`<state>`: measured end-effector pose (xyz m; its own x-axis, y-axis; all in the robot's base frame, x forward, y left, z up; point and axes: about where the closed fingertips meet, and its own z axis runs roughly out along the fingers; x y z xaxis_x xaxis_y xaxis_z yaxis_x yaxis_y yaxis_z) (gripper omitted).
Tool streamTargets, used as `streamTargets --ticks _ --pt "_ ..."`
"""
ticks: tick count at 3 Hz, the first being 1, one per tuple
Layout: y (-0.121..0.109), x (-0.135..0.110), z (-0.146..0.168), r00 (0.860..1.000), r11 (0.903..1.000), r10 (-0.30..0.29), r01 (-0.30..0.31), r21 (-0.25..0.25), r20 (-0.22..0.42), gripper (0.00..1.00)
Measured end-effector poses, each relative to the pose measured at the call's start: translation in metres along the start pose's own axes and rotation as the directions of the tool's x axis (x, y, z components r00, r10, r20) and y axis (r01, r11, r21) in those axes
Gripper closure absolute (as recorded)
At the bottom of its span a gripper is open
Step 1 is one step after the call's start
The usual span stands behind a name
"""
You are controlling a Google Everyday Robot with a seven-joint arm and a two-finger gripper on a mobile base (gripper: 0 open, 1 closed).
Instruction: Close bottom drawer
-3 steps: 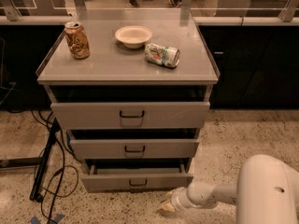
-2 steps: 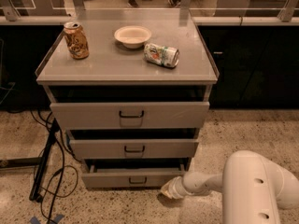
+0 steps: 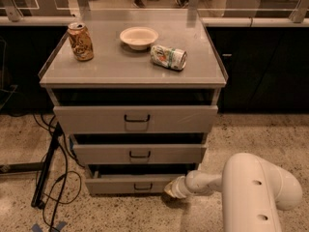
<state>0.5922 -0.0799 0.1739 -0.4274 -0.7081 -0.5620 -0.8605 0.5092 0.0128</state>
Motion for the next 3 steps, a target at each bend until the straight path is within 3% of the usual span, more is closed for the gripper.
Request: streamTargets --ticks 2,3 --pt "0.0006 -0.0008 0.0007 1.0 1.0 -0.002 0.002 -0.001 0.0 0.07" --pt "0.0007 -0.0008 0.0007 1.0 1.0 -0.002 0.002 -0.002 0.0 0.0"
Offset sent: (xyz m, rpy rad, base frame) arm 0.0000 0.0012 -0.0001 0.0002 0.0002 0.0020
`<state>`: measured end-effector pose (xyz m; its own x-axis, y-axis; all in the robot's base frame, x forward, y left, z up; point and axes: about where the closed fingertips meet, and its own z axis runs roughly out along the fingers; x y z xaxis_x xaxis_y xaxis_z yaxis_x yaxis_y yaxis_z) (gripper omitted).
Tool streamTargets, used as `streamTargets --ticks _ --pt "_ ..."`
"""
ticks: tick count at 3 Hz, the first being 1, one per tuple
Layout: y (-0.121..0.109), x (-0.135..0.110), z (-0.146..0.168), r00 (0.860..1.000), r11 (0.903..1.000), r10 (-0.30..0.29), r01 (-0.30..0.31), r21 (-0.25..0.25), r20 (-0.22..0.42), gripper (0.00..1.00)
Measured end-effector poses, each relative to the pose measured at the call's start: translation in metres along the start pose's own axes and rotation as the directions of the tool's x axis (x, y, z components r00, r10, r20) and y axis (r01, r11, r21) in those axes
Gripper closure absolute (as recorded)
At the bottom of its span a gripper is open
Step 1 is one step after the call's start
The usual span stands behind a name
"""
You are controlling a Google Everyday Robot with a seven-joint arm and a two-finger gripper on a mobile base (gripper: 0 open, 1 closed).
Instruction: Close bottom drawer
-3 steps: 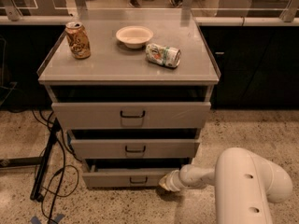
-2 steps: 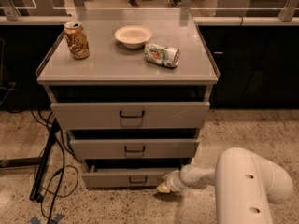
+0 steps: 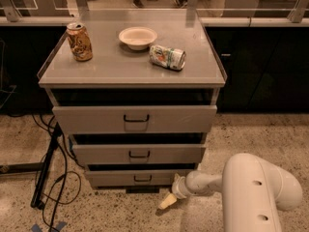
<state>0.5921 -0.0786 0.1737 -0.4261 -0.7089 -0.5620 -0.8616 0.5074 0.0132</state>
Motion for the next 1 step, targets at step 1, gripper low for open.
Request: streamTargets --ticks 1 --pt "0.0 0.0 0.0 1.0 1.0 0.0 0.0 0.0 0.0 0.0"
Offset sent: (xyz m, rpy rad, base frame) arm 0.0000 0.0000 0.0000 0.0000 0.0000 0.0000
